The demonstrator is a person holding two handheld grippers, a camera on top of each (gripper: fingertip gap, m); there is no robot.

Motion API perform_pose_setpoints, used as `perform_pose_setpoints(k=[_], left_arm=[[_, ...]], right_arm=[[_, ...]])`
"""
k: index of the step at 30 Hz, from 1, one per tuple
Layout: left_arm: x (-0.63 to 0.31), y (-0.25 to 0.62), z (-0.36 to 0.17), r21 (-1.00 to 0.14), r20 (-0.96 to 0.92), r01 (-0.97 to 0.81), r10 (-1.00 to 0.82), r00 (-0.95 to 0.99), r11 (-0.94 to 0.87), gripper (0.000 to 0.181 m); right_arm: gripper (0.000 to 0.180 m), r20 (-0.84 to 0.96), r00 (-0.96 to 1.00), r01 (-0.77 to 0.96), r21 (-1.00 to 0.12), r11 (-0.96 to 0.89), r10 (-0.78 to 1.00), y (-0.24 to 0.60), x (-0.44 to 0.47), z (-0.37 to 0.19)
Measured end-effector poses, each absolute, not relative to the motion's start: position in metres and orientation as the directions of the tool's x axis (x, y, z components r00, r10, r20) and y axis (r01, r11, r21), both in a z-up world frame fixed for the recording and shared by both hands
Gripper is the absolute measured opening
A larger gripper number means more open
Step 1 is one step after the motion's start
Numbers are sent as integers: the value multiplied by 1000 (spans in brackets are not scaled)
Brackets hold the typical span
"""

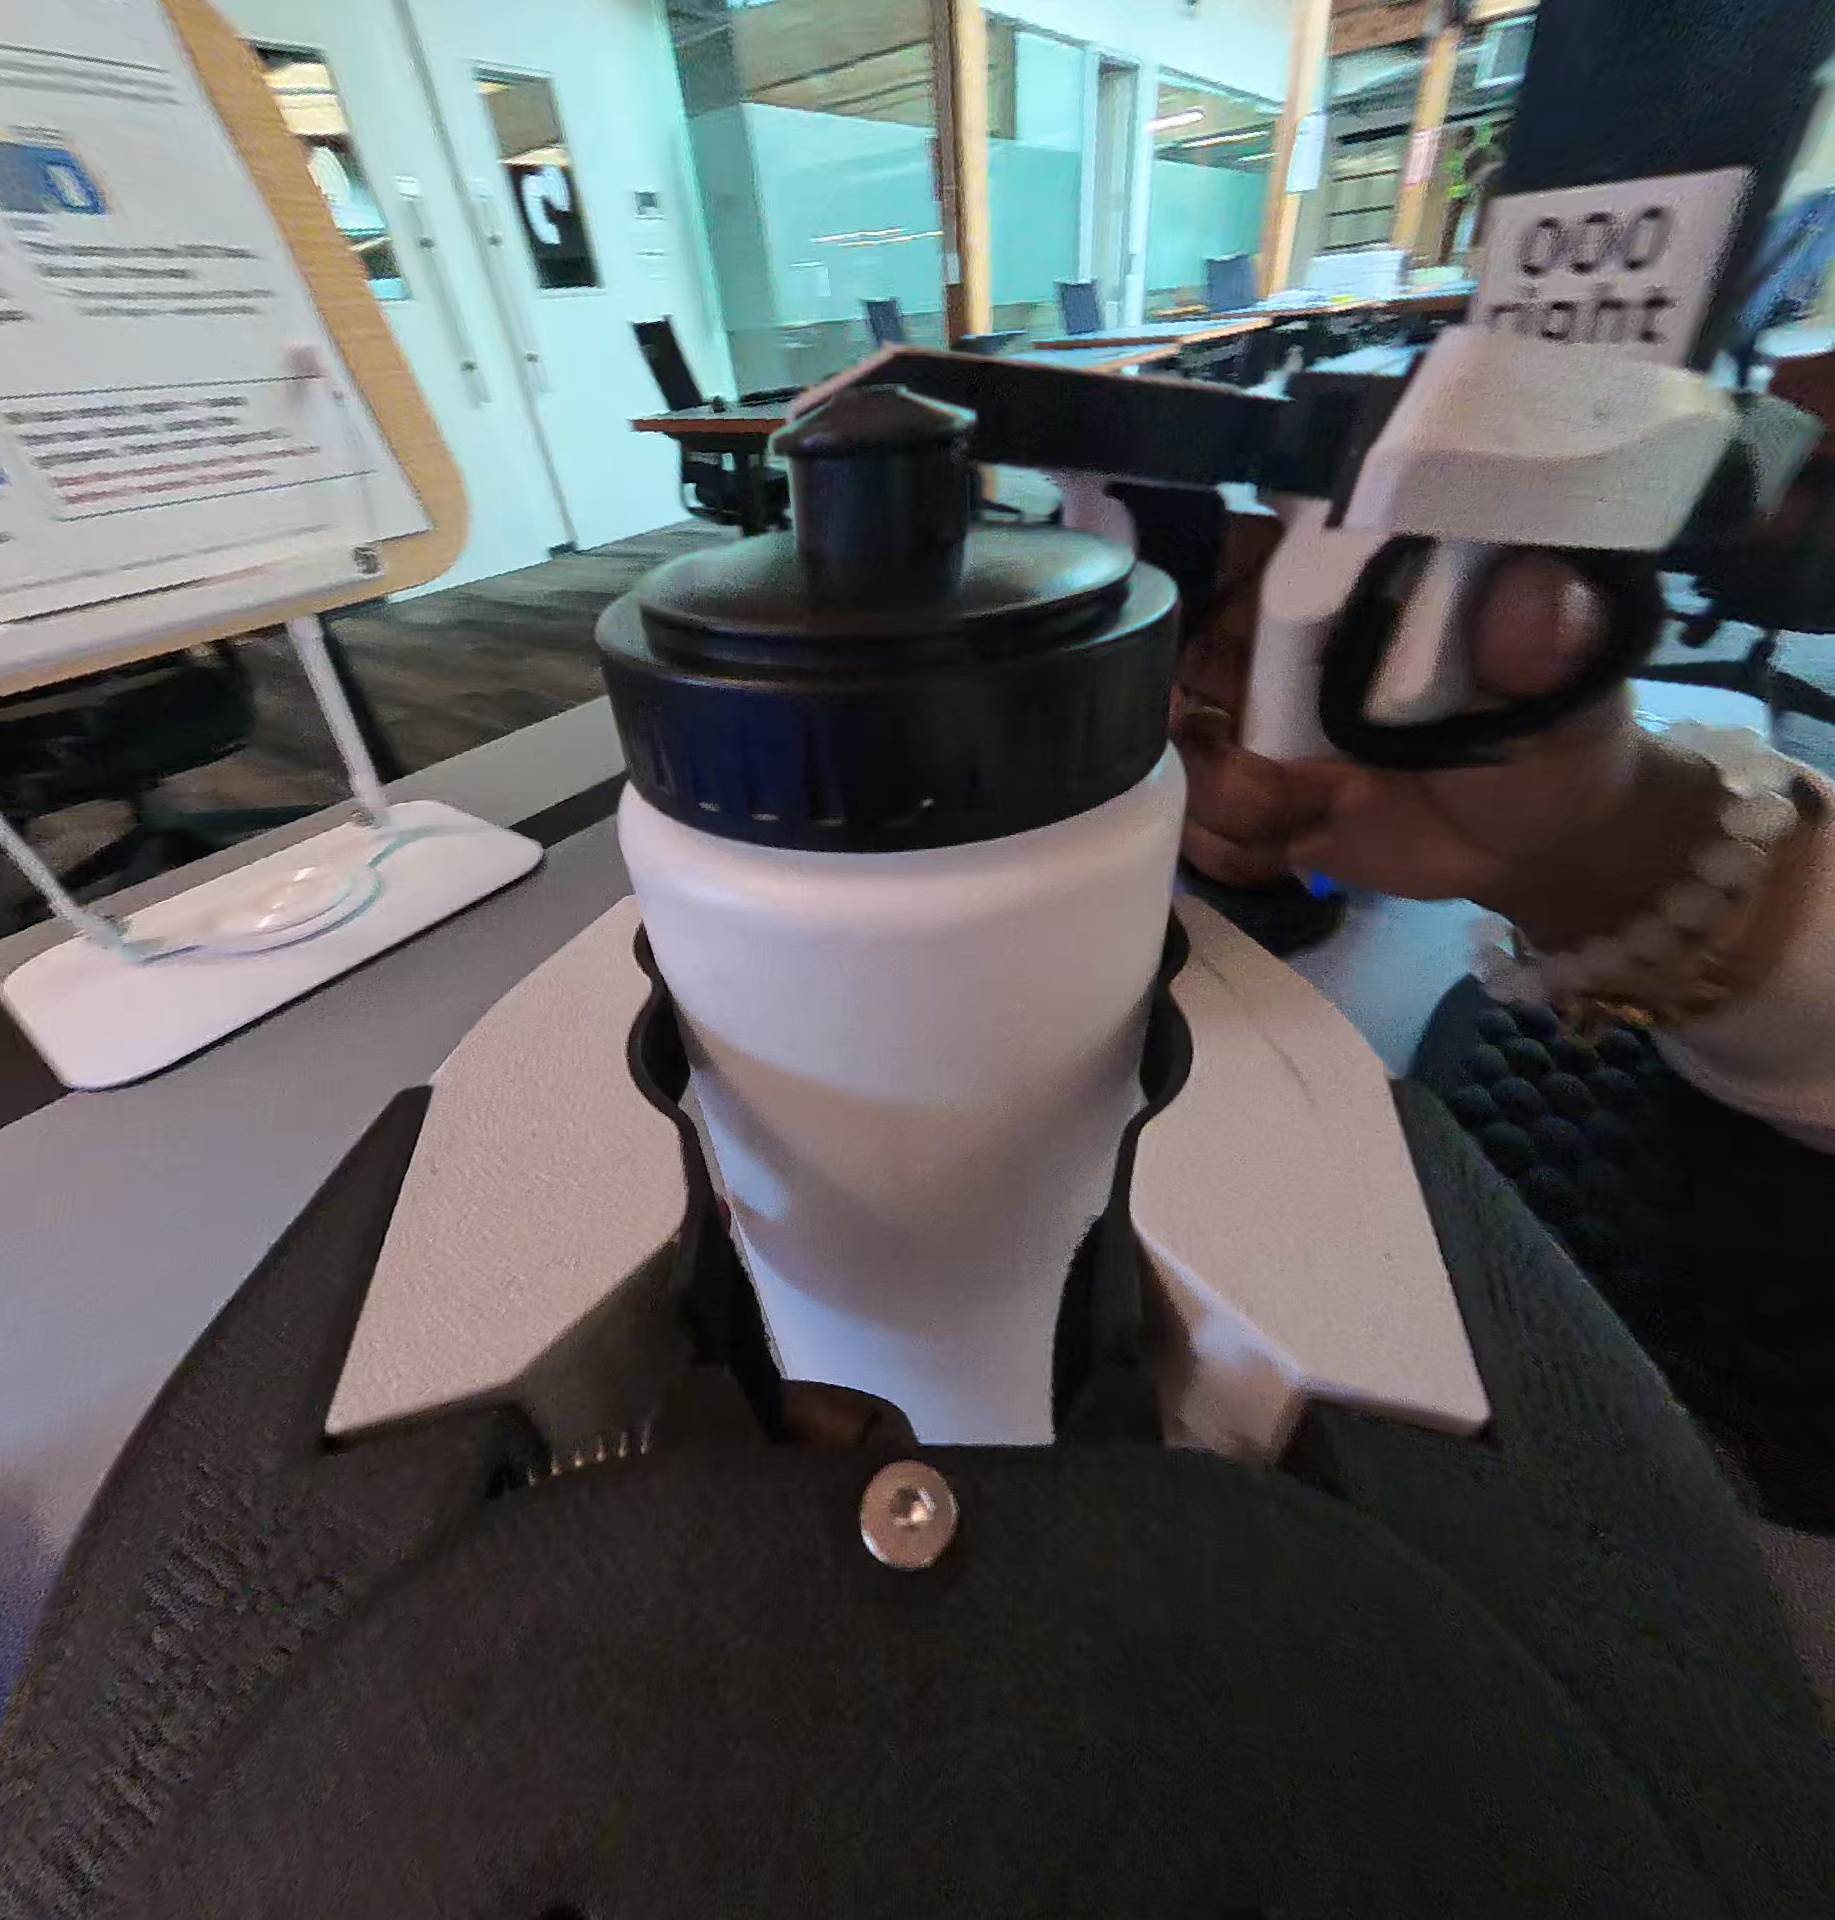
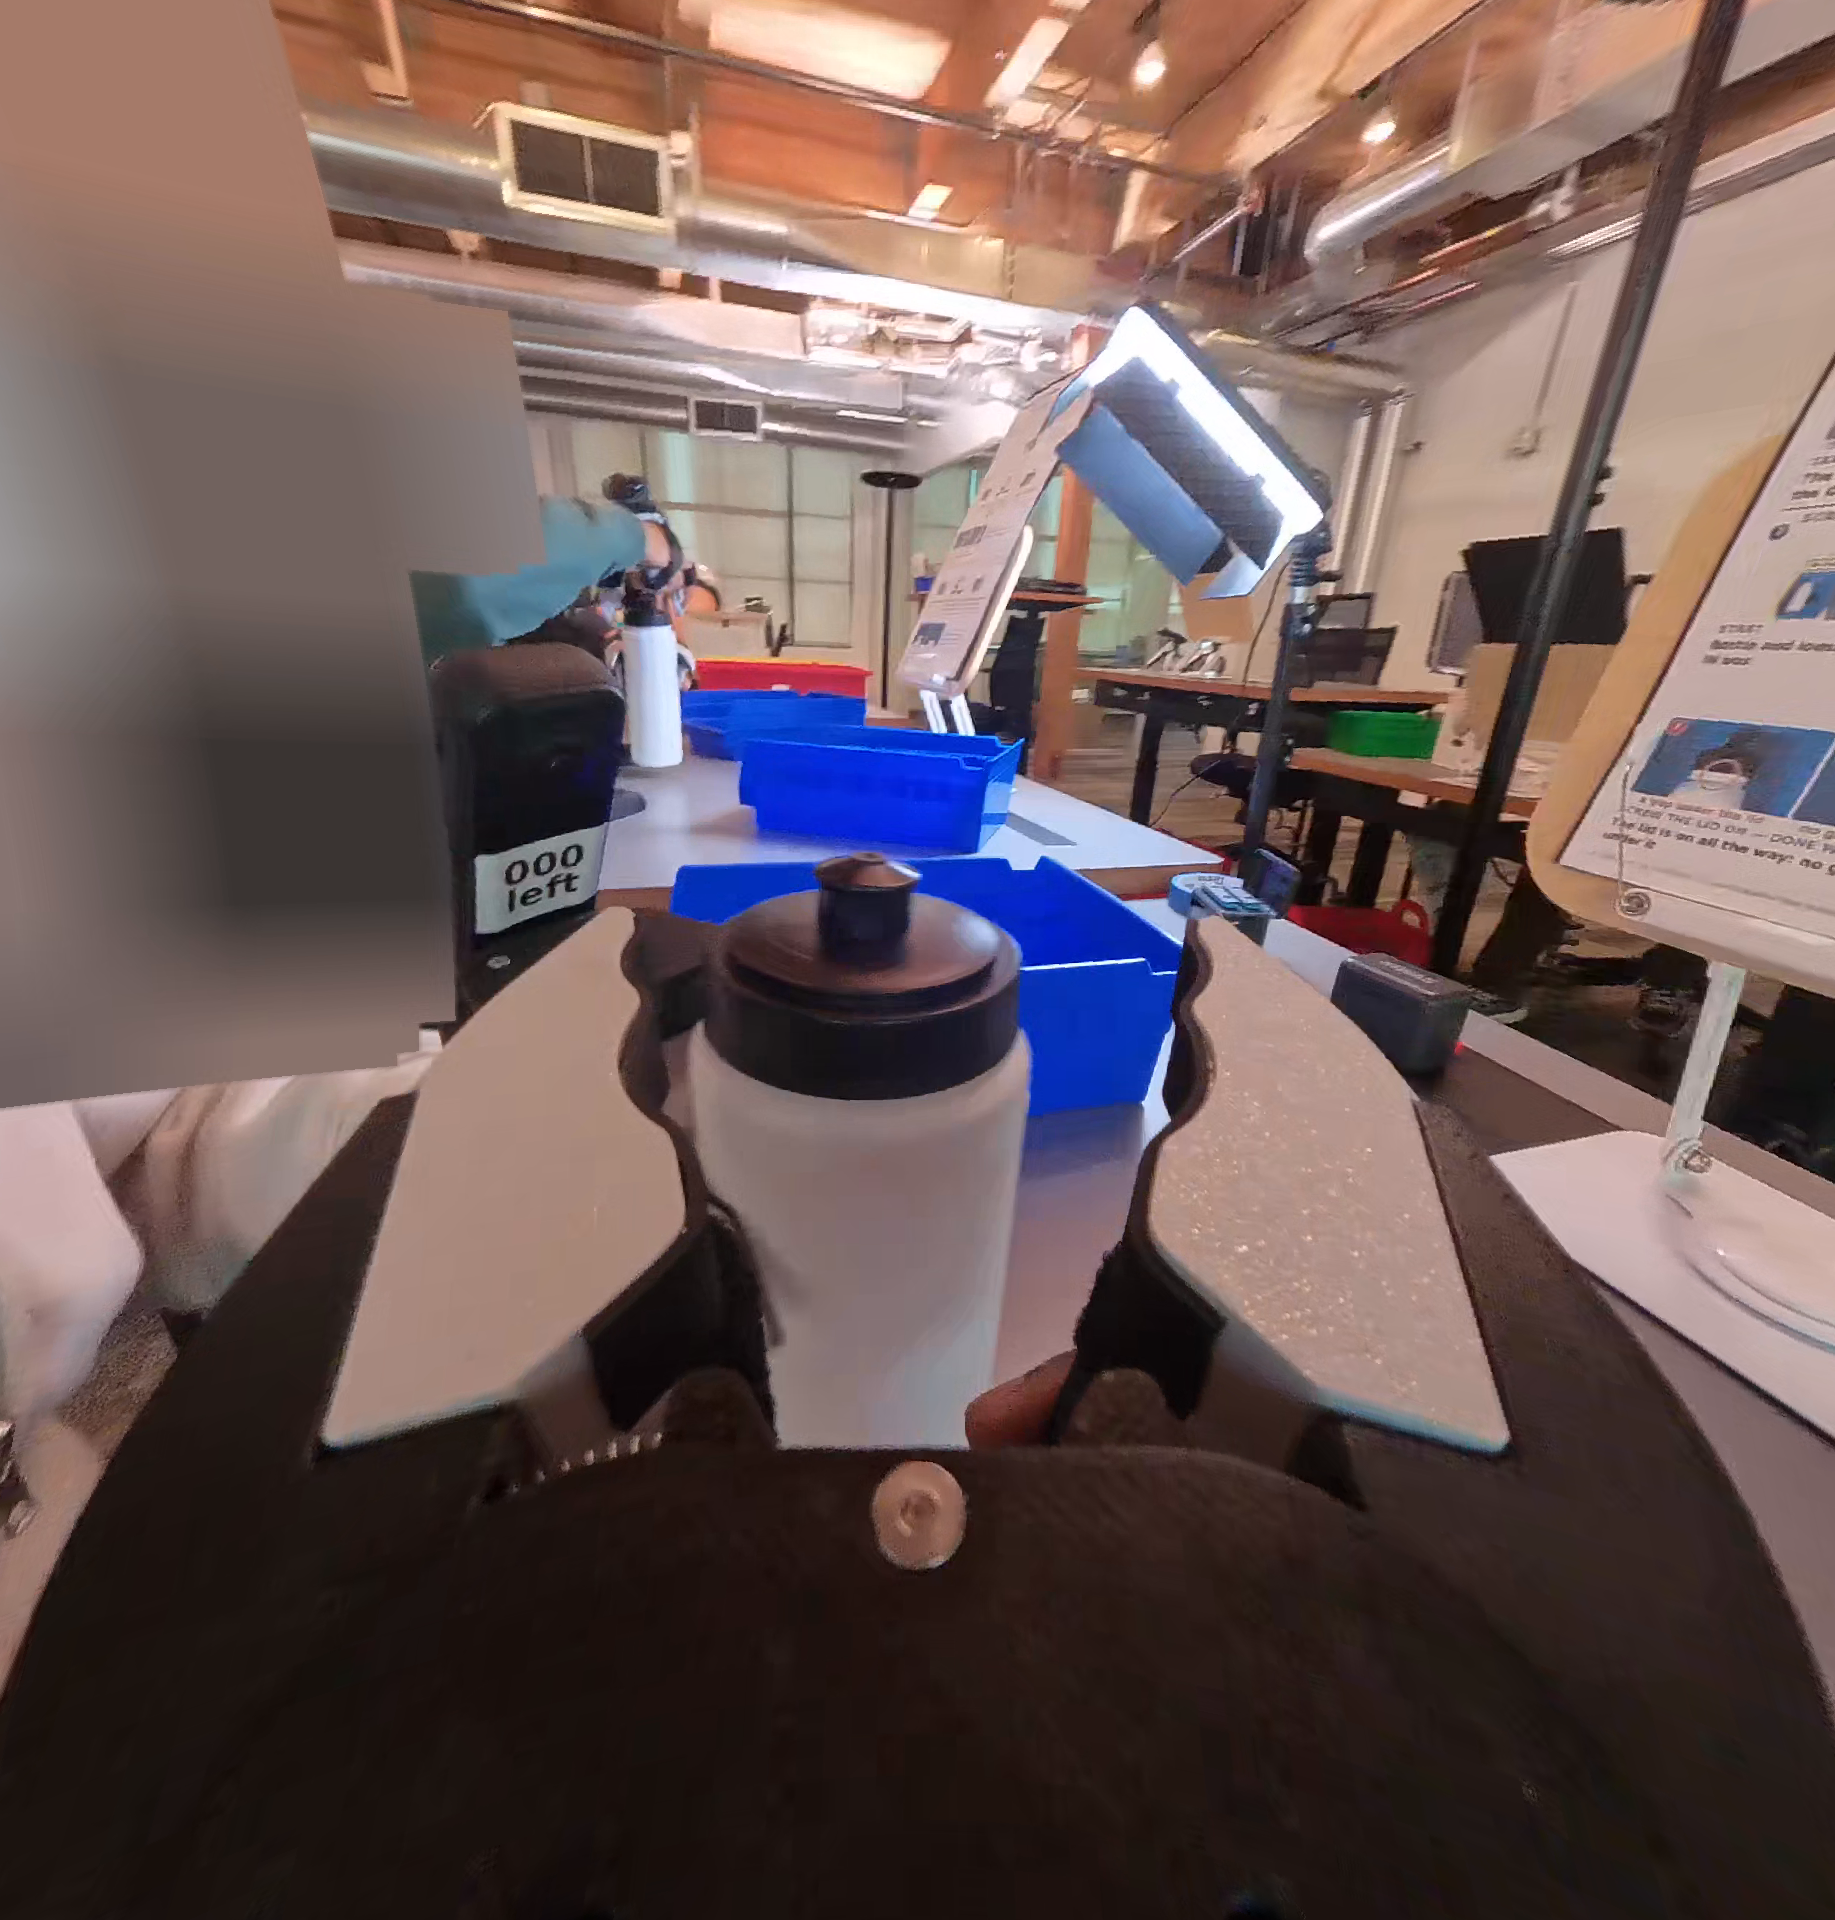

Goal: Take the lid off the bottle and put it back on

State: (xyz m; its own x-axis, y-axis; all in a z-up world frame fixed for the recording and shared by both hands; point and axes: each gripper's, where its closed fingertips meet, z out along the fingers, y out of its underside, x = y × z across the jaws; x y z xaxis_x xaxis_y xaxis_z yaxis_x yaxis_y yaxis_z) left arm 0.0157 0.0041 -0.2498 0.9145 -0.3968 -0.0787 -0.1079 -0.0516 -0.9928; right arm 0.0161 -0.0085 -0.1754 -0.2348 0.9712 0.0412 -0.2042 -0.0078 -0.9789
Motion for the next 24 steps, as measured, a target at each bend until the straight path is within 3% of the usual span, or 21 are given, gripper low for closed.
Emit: perform_pose_setpoints(k=[4, 5, 7, 11, 16, 19, 21, 24], left_arm=[[17, 6, -249, -994, -79, -101, -362, 929, -42, 87], [19, 5, -249, -995, -72, -94, -378, 923, -42, 88], [27, 0, -248, -997, -47, -68, -474, 879, -27, 87], [56, -32, -246, -1000, 6, -14, -796, 606, -17, 87], [75, -58, -247, -1000, -19, -18, -910, 413, 13, 87], [57, -32, -244, -1000, -5, 20, -799, 601, 21, 87], [24, -3, -243, -998, 30, 58, -578, 815, 30, 87], [-8, 9, -242, -995, 59, 83, -357, 932, 52, 87]], right_arm=[[82, 49, -157, -154, -988, 24, 986, -20, 0, -188], [72, 70, -151, -123, -991, 51, 986, -22, -4, -194], [73, 93, -167, -119, -990, 73, 982, -26, -3, -194], [72, 51, -446, -147, -989, -17, 894, -50, 16, -192], [73, 30, -720, -166, -978, -129, 693, -79, 41, -192], [72, 22, -613, -229, -962, -151, 790, -60, 29, -187], [86, 38, -446, -309, -944, -114, 894, -36, 22, -182], [89, 43, -230, -300, -954, -29, 972, -15, 11, -185]])
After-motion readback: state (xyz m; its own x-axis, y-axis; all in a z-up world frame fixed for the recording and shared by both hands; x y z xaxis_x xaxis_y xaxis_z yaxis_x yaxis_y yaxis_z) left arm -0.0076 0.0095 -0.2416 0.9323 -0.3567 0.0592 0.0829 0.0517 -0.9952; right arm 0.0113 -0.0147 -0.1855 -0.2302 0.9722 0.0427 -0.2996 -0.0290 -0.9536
